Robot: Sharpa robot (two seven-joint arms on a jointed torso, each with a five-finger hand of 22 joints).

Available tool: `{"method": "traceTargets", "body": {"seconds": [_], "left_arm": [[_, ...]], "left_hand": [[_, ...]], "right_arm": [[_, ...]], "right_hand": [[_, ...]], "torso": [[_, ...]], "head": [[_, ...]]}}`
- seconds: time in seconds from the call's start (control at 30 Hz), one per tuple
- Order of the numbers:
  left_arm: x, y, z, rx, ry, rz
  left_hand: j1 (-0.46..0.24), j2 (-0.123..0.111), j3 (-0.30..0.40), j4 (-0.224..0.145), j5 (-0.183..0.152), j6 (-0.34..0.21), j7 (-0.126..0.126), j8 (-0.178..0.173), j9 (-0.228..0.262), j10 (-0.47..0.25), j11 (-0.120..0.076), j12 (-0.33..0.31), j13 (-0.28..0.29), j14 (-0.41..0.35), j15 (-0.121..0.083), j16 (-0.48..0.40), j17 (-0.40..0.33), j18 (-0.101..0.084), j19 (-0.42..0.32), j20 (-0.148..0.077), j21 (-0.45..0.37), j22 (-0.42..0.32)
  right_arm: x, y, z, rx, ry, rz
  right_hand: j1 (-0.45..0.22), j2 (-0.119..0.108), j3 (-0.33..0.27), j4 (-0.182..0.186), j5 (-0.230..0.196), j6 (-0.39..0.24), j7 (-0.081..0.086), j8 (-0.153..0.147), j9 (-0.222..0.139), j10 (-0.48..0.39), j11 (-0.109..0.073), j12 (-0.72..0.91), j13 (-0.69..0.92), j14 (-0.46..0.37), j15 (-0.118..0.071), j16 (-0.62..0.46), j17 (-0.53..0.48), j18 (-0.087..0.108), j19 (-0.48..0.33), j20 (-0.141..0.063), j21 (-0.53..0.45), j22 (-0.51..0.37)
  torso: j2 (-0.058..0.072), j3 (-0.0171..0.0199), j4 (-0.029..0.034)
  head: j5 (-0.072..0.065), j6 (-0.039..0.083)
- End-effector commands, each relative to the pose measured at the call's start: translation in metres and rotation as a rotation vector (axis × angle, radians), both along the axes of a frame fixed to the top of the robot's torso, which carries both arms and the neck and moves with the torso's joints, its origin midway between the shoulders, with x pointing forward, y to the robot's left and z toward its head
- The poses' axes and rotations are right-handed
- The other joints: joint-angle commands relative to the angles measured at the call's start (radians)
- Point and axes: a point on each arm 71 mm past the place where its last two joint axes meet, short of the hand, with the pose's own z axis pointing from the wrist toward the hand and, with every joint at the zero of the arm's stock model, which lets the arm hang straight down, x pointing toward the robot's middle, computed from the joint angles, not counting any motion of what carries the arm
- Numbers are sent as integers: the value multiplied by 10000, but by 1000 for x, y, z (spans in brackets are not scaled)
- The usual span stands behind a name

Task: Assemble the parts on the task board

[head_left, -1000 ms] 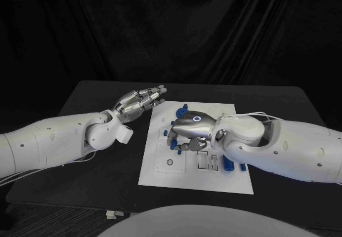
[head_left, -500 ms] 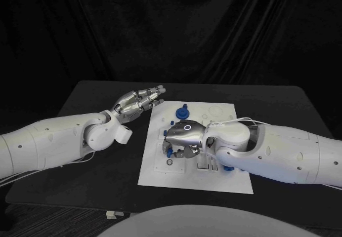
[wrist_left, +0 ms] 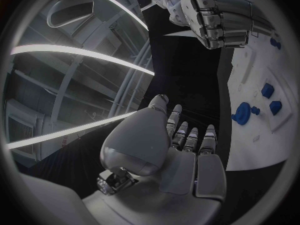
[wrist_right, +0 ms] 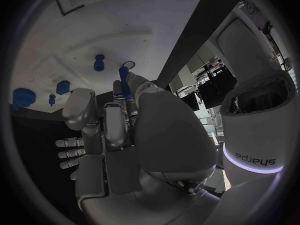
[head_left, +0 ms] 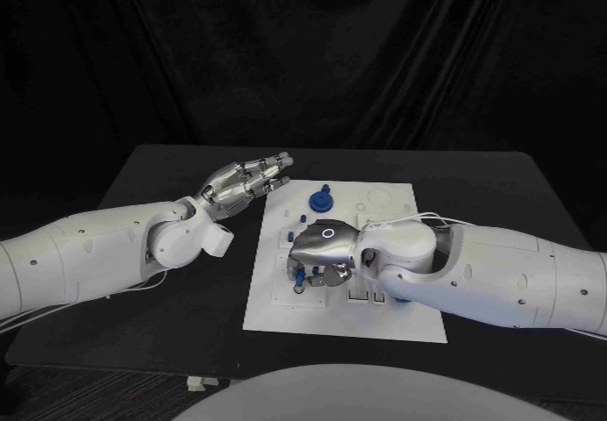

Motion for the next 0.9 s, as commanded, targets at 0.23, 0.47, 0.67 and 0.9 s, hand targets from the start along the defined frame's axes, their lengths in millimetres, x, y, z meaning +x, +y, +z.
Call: {"method": "traceTargets", "body": {"seconds": [0.23, 0.47, 0.67, 0.9], "left_arm": [[-1, -3, 0, -146, 70, -204], [0, -3, -1, -121, 107, -228], [0, -3, -2, -93, 139, -243], [1, -2, -2, -65, 171, -256]], "left_hand": [[-47, 19, 78, -10, -5, -56, 7, 14, -2, -19, 47, 15, 1, -1, 100, 47, 9, 202, -24, 68, -4, -15], [-48, 24, 83, -12, -13, -63, 13, 13, -3, -24, 53, 15, 1, 0, 113, 48, 9, 201, -21, 76, -2, -8], [-49, 25, 85, -12, -15, -57, 14, 15, -2, -28, 54, 13, 0, 2, 117, 50, 10, 200, -20, 79, -2, -7], [-49, 25, 85, -12, -15, -57, 14, 15, -2, -28, 54, 13, 0, 2, 117, 50, 10, 200, -20, 79, -2, -7]], "right_arm": [[-5, 3, -8, -64, 45, 154], [-5, 3, -13, -181, 151, 97], [-6, 3, -17, -283, 243, 78], [-7, 2, -18, -377, 322, 102]], "right_hand": [[-17, -41, 56, -19, 30, -81, 7, -53, 7, 231, -107, 4, 23, 291, -66, 3, -3, -49, -38, -21, -12, 1361], [-18, -40, 64, -32, 29, -77, 4, -59, 11, 275, -117, 12, 30, 285, -73, -14, -26, -46, -44, -25, -21, 1358], [-14, -44, 68, -44, 33, -82, 3, -66, 11, 293, -121, 13, 33, 281, -76, -22, -37, -45, -48, -27, -26, 1357], [-17, -48, 71, -55, 29, -90, 6, -77, 11, 320, -125, 17, 38, 267, -79, -56, -83, -36, -65, -29, -78, 1345]], "torso": [[6, 0, 3], [13, 2, 11], [10, 3, 7], [1, 0, 8]], "head": [[-11, -1], [-27, -1], [-30, -1], [-33, -1]]}}
